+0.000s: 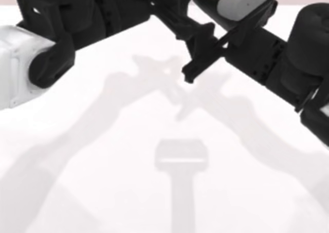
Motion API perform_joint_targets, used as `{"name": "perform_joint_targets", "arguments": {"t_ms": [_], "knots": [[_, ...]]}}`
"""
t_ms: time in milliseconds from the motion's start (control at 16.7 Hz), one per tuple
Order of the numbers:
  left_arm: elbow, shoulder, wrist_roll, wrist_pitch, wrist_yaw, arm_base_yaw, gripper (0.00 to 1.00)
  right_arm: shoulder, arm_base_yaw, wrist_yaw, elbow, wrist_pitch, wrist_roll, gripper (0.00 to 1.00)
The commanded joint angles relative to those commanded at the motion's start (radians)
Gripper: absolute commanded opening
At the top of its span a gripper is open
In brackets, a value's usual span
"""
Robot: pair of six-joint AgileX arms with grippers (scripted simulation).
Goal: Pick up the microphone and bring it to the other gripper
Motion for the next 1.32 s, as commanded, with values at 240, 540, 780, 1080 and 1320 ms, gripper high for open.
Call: {"name": "perform_joint_targets", "arguments": {"t_ms": [240,540,780,1080,1320], "knots": [[0.0,0.0,0.0,0.0,0.0,0.0,0.0,0.0,0.0,0.0,0.0,0.0,0.0,1.0],[0.0,0.0,0.0,0.0,0.0,0.0,0.0,0.0,0.0,0.0,0.0,0.0,0.0,1.0],[0.003,-0.01,0.003,-0.003,0.002,0.01,0.0,-0.009,-0.007,0.002,-0.024,-0.005,-0.004,1.0],[-0.044,-0.064,0.001,-0.012,0.091,0.114,0.0,-0.203,-0.032,-0.027,-0.172,-0.04,-0.004,1.0],[-0.067,-0.089,0.013,-0.016,0.134,0.163,0.0,-0.281,-0.04,-0.044,-0.242,-0.054,-0.004,1.0]]}}
